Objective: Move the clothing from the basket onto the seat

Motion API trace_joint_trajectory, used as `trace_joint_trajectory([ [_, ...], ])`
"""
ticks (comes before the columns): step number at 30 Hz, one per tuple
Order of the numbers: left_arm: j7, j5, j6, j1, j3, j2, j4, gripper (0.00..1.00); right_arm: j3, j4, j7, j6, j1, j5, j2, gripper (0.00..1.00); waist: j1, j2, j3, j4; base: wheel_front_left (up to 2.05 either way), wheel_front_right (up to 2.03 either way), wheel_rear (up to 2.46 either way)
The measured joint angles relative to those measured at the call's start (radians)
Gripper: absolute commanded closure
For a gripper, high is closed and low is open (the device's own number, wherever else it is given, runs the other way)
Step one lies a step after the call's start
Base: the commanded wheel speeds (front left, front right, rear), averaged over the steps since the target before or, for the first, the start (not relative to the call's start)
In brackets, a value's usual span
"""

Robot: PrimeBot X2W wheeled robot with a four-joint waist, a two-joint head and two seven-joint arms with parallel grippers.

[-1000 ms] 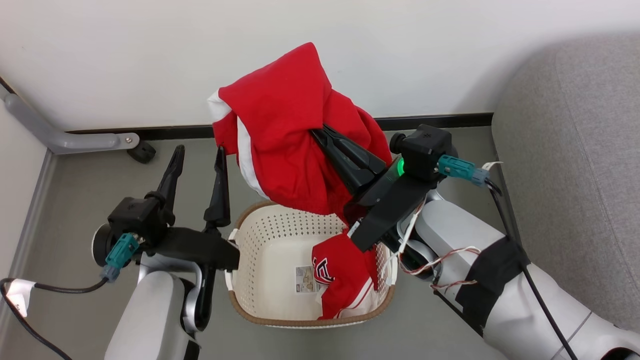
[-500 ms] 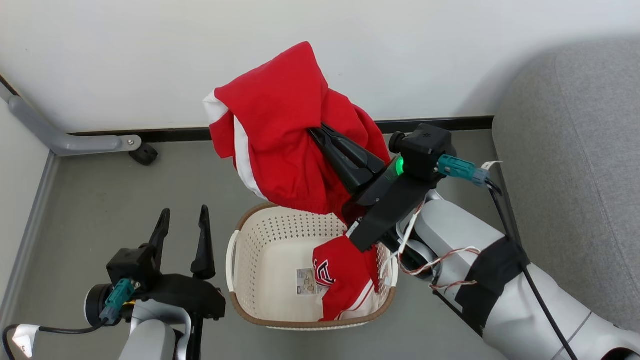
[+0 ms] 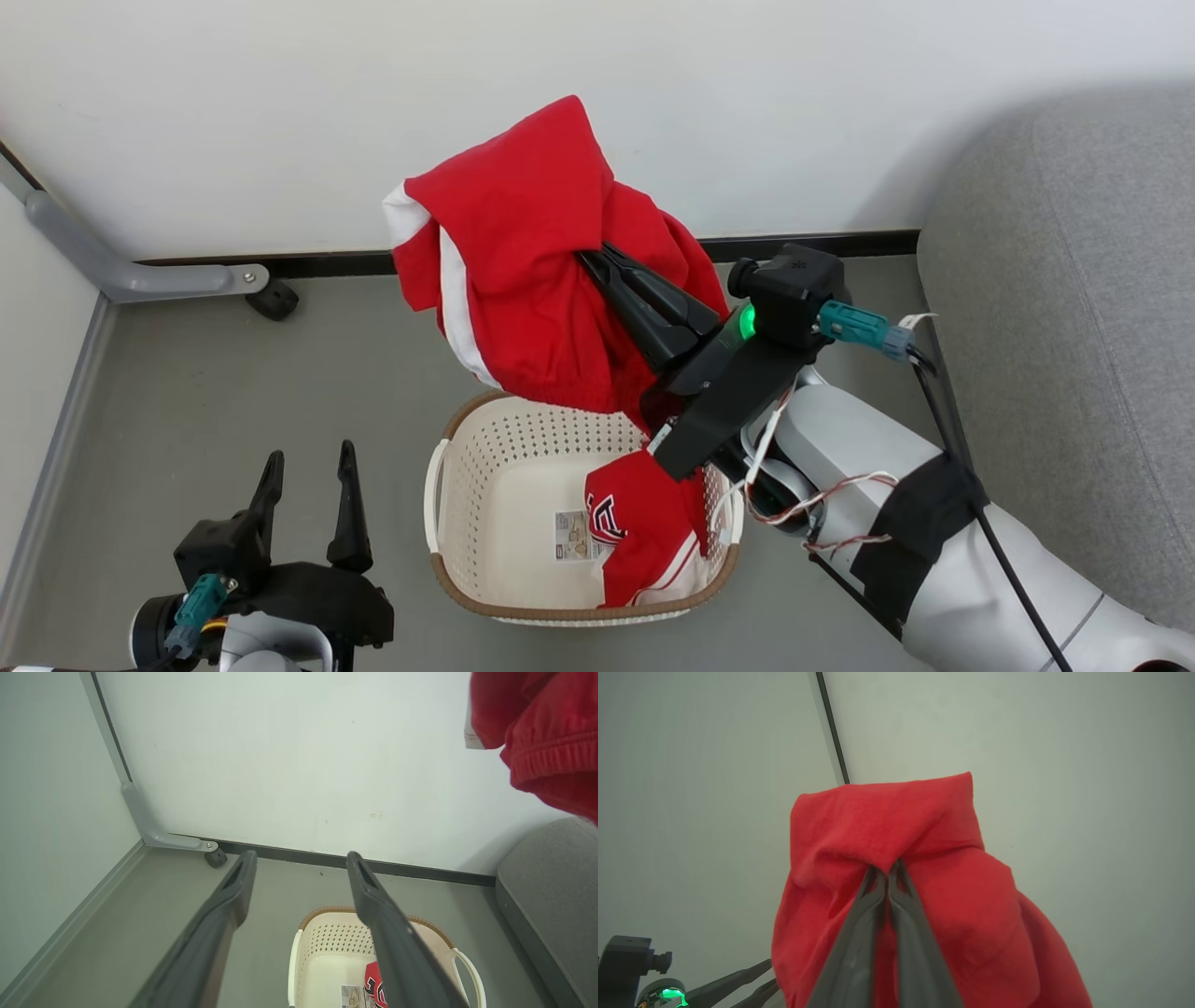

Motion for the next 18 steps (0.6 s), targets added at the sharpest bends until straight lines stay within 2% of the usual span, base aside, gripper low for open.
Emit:
trace_joint_trajectory([
  [18, 0.000, 0.026, -0.028, 0.062, 0.048, 0.003, -0.028, 0.00, -0.004, -0.010, 0.000, -0.001, 0.016, 0.001, 0.000, 1.00, 0.0002, 0.0000, -0.016, -0.004, 0.00, 0.00, 0.00],
])
